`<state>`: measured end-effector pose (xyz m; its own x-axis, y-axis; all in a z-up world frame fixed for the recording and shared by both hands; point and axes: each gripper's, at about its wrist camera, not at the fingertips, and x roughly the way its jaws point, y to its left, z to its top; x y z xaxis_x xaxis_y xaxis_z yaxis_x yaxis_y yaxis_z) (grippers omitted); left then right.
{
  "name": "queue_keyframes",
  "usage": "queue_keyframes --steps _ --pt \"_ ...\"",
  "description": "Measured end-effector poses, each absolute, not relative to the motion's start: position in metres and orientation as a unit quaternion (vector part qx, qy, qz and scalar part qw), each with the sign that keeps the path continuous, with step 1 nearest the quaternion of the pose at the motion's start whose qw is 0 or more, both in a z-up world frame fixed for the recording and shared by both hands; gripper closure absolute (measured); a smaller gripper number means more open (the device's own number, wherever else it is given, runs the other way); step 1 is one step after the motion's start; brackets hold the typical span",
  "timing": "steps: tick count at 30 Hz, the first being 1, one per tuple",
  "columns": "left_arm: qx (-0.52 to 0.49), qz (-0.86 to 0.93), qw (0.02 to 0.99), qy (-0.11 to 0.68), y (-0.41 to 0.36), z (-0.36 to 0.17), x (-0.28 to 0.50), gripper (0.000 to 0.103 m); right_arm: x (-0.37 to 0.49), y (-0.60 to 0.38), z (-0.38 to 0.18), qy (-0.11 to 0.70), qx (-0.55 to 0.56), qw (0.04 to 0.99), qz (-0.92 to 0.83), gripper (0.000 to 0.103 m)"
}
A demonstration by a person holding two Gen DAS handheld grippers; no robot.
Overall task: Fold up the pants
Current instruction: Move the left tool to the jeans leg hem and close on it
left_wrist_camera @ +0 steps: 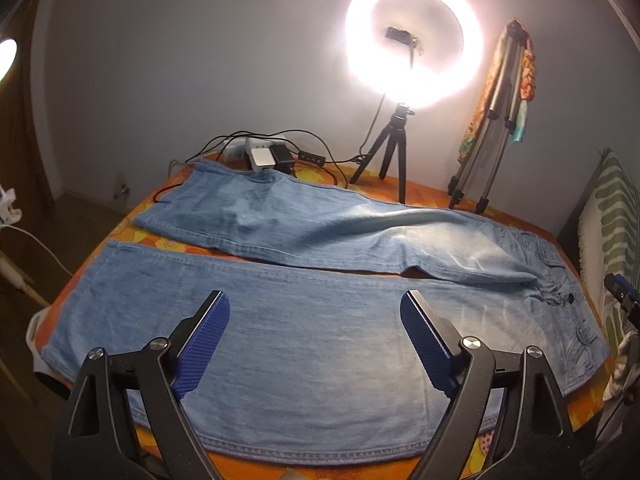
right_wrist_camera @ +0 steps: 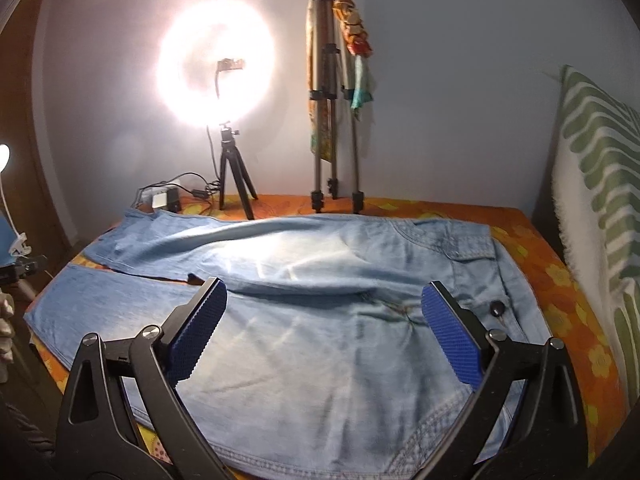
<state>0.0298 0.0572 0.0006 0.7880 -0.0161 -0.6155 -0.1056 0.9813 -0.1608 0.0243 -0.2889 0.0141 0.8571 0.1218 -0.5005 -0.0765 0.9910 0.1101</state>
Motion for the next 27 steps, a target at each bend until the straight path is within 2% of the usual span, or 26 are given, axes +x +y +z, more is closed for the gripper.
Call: queue_keyframes --steps 4,6,9,11,13,19,22,27 --pt "-0.111 0.033 0.934 0.337 0.077 0.002 0.047 0.029 0.048 -0.281 0.021 0.270 0.025 0.959 0.079 0.014" --pt "-0.108 0.036 0.932 0.345 0.086 0.003 0.057 0.034 0.064 -0.276 0.024 0.278 0.010 0.955 0.101 0.014" --pt "-0.101 0.044 0.927 0.358 0.104 0.008 0.079 0.035 0.092 -0.268 0.025 0.286 -0.034 0.950 0.121 0.014" --pt "-0.109 0.050 0.921 0.370 0.120 0.011 0.097 0.035 0.112 -0.263 0.023 0.295 -0.058 0.944 0.133 0.023" --pt "-0.123 0.058 0.915 0.379 0.137 0.013 0.118 0.035 0.135 -0.258 0.020 0.311 -0.082 0.936 0.145 0.025" --pt "-0.162 0.070 0.898 0.403 0.170 0.010 0.178 0.036 0.185 -0.244 0.006 0.334 -0.115 0.920 0.168 0.026" --pt "-0.179 0.069 0.891 0.411 0.184 0.007 0.207 0.037 0.209 -0.238 -0.003 0.352 -0.118 0.912 0.177 0.029" --pt "-0.180 0.092 0.885 0.420 0.204 0.000 0.253 0.043 0.248 -0.234 -0.017 0.369 -0.138 0.901 0.184 0.033"
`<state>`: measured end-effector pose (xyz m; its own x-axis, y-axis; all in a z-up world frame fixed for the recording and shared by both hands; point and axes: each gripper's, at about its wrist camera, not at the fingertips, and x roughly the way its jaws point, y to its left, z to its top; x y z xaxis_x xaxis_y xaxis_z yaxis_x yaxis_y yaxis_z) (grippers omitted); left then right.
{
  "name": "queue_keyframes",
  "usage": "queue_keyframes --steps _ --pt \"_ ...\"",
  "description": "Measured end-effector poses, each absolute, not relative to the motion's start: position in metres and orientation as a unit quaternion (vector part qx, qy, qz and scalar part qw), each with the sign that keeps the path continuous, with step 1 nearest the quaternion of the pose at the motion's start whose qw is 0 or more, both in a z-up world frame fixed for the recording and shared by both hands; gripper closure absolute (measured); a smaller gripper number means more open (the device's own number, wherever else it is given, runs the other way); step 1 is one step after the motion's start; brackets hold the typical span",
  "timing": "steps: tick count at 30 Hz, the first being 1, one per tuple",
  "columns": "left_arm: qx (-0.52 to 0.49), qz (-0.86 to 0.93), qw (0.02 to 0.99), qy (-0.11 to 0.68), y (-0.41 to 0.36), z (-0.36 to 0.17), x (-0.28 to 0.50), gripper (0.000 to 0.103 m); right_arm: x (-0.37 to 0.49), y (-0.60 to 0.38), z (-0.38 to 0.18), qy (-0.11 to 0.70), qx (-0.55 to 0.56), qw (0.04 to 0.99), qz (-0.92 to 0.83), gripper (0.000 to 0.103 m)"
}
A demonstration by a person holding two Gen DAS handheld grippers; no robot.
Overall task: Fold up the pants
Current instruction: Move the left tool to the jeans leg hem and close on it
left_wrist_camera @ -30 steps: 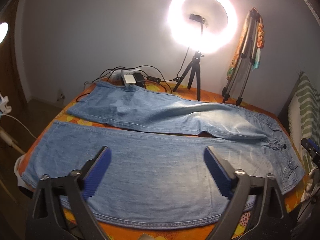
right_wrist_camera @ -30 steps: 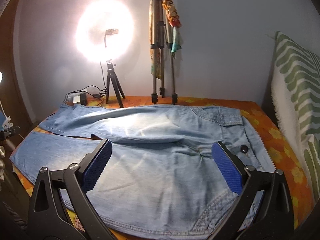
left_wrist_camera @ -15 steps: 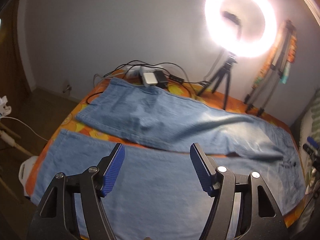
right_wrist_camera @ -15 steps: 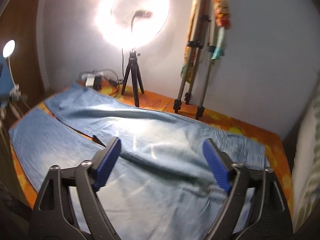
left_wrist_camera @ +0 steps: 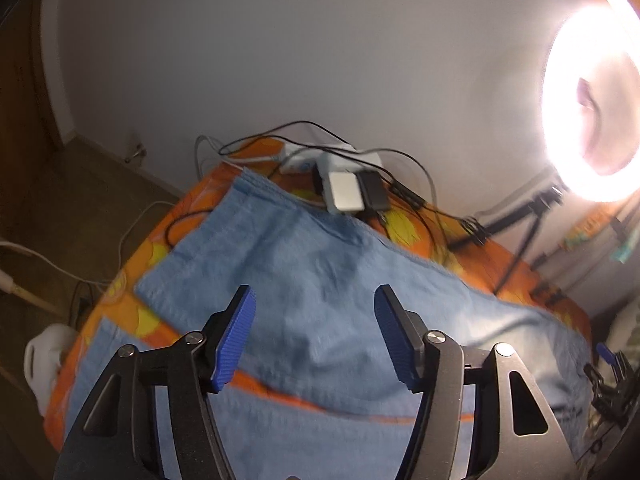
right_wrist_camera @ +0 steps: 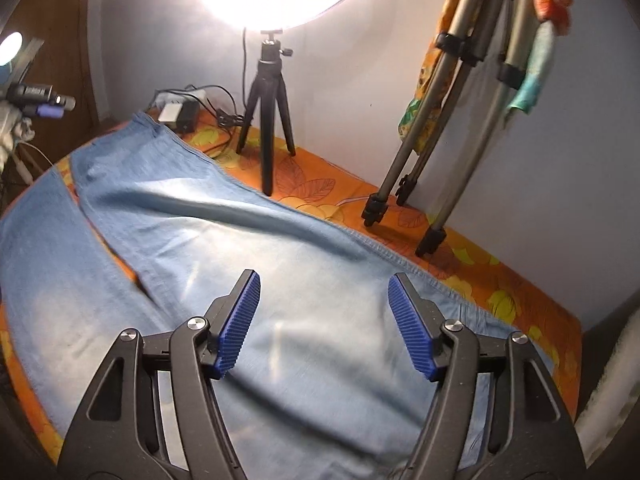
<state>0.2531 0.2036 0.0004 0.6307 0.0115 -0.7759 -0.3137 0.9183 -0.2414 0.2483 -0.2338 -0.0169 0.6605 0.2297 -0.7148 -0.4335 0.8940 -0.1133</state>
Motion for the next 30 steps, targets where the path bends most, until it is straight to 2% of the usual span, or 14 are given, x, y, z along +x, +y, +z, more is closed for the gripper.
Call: queue_keyframes --steps 8,14,23,30 --pt "-0.257 0.116 0.856 0.433 0.248 -0.032 0.323 0.045 0.306 -0.230 -0.043 0.390 -0.150 0.887 0.197 0.033" --pt "-0.274 0.127 0.842 0.448 0.262 -0.064 0.366 0.046 0.335 -0.226 -0.073 0.415 -0.147 0.869 0.224 0.033" --pt "-0.330 0.149 0.815 0.452 0.280 -0.108 0.398 0.046 0.359 -0.214 -0.095 0.422 -0.168 0.856 0.247 0.033" --pt "-0.360 0.174 0.807 0.435 0.298 -0.119 0.402 0.046 0.375 -0.204 -0.099 0.418 -0.175 0.849 0.270 0.033"
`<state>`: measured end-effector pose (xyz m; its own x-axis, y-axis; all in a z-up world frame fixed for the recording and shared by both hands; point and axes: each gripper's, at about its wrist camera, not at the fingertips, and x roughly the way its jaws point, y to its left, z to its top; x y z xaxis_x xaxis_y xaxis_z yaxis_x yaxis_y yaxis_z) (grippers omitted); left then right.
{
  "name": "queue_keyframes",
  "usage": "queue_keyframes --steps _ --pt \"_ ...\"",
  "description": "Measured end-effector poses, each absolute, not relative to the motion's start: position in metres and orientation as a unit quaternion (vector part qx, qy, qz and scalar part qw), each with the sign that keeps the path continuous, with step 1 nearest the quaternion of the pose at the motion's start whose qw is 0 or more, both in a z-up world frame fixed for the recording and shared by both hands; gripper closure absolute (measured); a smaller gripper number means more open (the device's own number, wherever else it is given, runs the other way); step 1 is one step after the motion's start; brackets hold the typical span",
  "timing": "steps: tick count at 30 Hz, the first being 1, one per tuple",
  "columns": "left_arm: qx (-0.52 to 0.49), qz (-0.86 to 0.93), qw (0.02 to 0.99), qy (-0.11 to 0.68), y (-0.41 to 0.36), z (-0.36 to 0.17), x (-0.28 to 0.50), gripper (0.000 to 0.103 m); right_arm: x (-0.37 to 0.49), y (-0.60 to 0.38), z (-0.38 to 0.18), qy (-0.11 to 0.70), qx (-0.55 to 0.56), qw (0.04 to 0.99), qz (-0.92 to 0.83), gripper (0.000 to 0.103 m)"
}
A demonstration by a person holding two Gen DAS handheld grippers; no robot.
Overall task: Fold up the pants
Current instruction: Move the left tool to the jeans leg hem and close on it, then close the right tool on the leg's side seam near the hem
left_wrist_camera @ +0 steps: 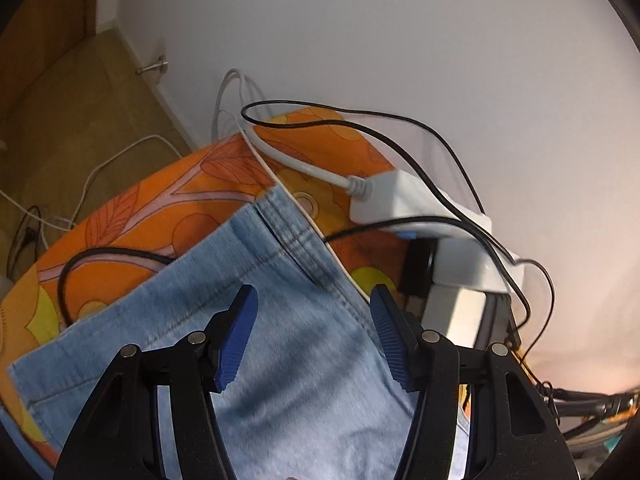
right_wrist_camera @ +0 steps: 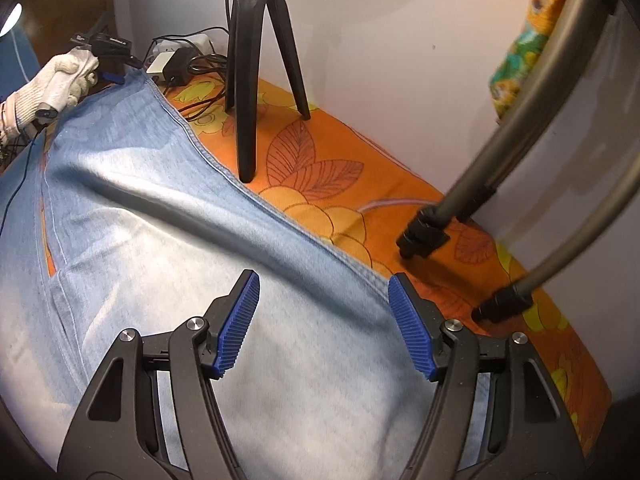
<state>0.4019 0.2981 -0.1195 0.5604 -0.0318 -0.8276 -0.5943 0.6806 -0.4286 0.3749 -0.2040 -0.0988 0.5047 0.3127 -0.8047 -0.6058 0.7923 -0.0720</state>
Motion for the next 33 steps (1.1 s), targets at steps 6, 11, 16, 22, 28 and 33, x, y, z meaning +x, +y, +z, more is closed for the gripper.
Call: queue_keyframes --steps 6,11,16,22,28,33 --pt "-0.352 0.189 0.812 0.425 0.303 -0.126 0.408 0.047 0.389 -0.189 -0.102 0.419 -0.173 0.839 0.299 0.029" --pt "-0.323 0.205 0.823 0.419 0.297 -0.126 0.411 0.067 0.397 -0.181 -0.110 0.431 -0.189 0.829 0.303 0.029" --pt "-0.317 0.202 0.829 0.414 0.300 -0.132 0.406 0.097 0.404 -0.178 -0.120 0.444 -0.194 0.819 0.307 0.029" --pt "-0.328 0.192 0.838 0.392 0.304 -0.129 0.398 0.100 0.407 -0.178 -0.125 0.452 -0.189 0.814 0.311 0.028" --pt "-0.319 0.155 0.856 0.376 0.290 -0.109 0.401 0.100 0.402 -0.178 -0.124 0.446 -0.192 0.814 0.319 0.034" --pt "-0.310 0.146 0.855 0.388 0.278 -0.106 0.418 0.092 0.401 -0.177 -0.124 0.444 -0.190 0.815 0.322 0.035"
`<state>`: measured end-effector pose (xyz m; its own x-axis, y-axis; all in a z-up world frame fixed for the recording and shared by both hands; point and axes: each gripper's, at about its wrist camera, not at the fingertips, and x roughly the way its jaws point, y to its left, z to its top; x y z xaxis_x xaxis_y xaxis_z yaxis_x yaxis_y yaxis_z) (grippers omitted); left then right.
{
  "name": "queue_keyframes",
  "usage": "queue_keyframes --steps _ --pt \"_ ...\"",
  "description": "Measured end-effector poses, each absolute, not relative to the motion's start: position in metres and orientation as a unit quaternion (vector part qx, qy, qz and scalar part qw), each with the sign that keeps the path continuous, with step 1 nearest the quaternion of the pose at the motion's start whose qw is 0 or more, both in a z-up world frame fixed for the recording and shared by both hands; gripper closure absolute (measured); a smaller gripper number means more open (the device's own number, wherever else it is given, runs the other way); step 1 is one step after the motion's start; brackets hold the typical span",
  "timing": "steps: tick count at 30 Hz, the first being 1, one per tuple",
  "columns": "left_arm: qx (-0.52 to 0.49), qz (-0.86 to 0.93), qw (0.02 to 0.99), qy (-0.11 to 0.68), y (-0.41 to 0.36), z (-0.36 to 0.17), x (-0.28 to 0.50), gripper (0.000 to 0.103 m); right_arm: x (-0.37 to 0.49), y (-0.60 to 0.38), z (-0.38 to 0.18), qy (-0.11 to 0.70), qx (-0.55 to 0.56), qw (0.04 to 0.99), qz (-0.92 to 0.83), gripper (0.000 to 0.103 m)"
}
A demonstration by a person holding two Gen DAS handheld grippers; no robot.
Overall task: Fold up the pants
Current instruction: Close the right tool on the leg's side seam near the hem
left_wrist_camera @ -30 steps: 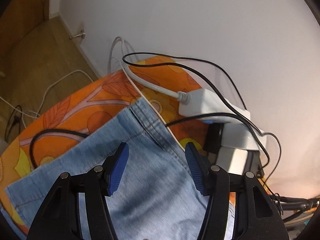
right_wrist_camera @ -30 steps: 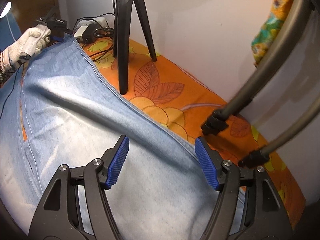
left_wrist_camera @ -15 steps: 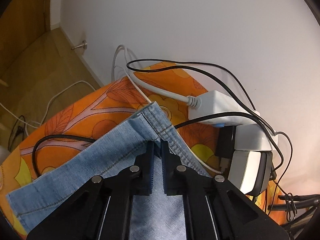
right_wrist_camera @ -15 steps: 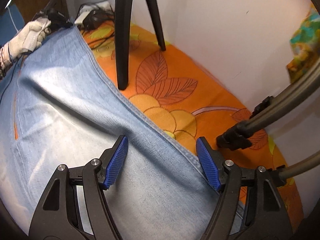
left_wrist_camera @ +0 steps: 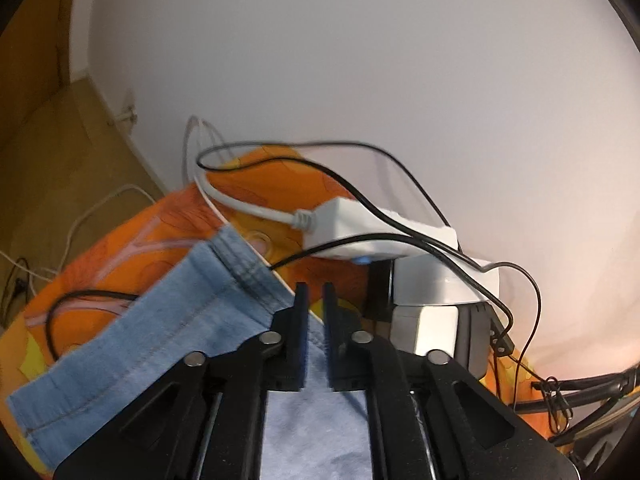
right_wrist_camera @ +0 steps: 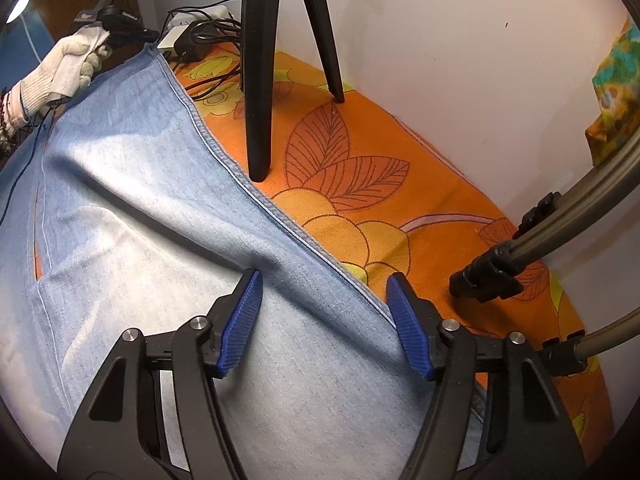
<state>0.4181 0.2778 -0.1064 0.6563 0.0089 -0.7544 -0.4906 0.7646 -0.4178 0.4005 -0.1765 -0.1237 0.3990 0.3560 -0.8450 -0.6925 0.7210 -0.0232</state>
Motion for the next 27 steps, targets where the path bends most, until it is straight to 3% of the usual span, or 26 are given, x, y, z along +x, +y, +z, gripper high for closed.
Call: queue_keyframes --steps 1,3,8,10,23,25,26,27 --pt "-0.311 0.148 0.852 0.395 0.278 -0.109 0.422 0.088 0.401 -0.177 -0.124 0.445 -0.189 0.814 0.322 0.035" --pt "-0.312 0.158 0.845 0.404 0.278 -0.114 0.426 0.067 0.401 -0.176 -0.123 0.445 -0.190 0.813 0.322 0.036" --pt "-0.327 0.170 0.830 0.419 0.283 -0.122 0.427 0.058 0.396 -0.175 -0.122 0.446 -0.181 0.807 0.342 0.063" --pt "-0.315 0.174 0.830 0.427 0.280 -0.119 0.427 0.053 0.393 -0.171 -0.121 0.444 -0.186 0.806 0.345 0.066" --pt "-0.251 0.213 0.821 0.467 0.267 -0.120 0.429 0.050 0.386 -0.167 -0.117 0.447 -0.203 0.801 0.341 0.079" --pt "-0.212 0.223 0.829 0.466 0.256 -0.121 0.430 0.058 0.383 -0.165 -0.116 0.445 -0.208 0.802 0.339 0.082" --pt "-0.197 0.228 0.835 0.461 0.252 -0.121 0.429 0.085 0.381 -0.164 -0.115 0.444 -0.212 0.803 0.337 0.083" --pt "-0.194 0.234 0.838 0.453 0.253 -0.122 0.425 0.098 0.379 -0.163 -0.115 0.442 -0.218 0.803 0.334 0.084"
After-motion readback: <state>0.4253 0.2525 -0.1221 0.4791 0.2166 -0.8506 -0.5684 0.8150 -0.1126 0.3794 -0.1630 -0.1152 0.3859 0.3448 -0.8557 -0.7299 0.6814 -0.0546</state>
